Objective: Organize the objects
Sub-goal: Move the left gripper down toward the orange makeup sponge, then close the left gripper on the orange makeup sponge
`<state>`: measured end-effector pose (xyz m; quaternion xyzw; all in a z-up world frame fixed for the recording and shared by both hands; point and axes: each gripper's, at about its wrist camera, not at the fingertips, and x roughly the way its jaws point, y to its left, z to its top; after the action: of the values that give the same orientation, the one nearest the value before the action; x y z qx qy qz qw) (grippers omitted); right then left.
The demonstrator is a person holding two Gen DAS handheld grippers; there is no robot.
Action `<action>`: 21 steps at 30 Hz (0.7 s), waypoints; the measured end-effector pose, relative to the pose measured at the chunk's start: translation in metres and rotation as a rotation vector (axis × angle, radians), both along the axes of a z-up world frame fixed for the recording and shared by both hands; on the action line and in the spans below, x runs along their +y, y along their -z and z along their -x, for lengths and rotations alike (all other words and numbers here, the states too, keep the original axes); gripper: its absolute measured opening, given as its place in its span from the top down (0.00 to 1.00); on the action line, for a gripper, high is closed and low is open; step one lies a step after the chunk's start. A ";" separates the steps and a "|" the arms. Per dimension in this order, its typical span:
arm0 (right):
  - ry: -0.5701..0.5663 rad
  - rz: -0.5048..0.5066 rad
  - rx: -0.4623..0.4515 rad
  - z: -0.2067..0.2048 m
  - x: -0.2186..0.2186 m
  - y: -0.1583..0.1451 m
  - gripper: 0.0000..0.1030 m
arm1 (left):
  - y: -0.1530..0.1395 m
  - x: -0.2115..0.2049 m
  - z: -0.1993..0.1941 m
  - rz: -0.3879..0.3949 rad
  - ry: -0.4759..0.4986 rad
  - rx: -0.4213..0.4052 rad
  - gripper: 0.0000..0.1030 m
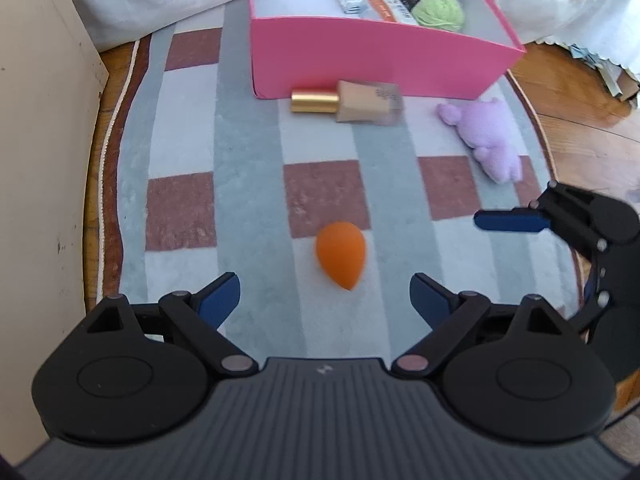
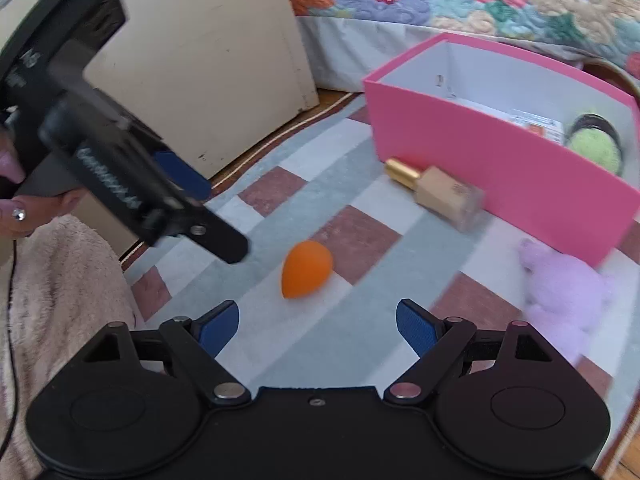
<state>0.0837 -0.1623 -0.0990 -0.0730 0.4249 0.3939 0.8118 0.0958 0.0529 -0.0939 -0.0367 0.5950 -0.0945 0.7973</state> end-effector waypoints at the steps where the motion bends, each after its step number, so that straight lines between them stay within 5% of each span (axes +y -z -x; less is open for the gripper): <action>1: -0.012 -0.001 -0.018 0.001 0.006 0.004 0.14 | 0.004 0.001 -0.003 0.003 -0.008 0.002 0.11; 5: -0.067 0.012 -0.043 0.001 0.027 0.021 0.16 | 0.017 0.000 -0.013 0.018 -0.035 0.005 0.14; 7: -0.047 0.027 -0.057 -0.002 0.035 0.027 0.17 | 0.025 0.001 -0.017 0.055 -0.070 0.030 0.28; 16: -0.027 0.101 -0.113 -0.005 0.056 0.048 0.19 | 0.061 0.007 -0.021 0.167 -0.213 0.076 0.52; 18: -0.039 0.137 -0.095 -0.009 0.060 0.053 0.30 | 0.065 0.010 -0.020 0.196 -0.240 0.066 0.60; 21: 0.005 0.115 -0.094 -0.013 0.057 0.052 0.33 | 0.063 0.013 -0.016 0.251 -0.253 0.045 0.69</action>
<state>0.0963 -0.1056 -0.1507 -0.1367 0.4084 0.3630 0.8263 0.1119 0.0657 -0.1568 -0.2126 0.5868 -0.0660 0.7785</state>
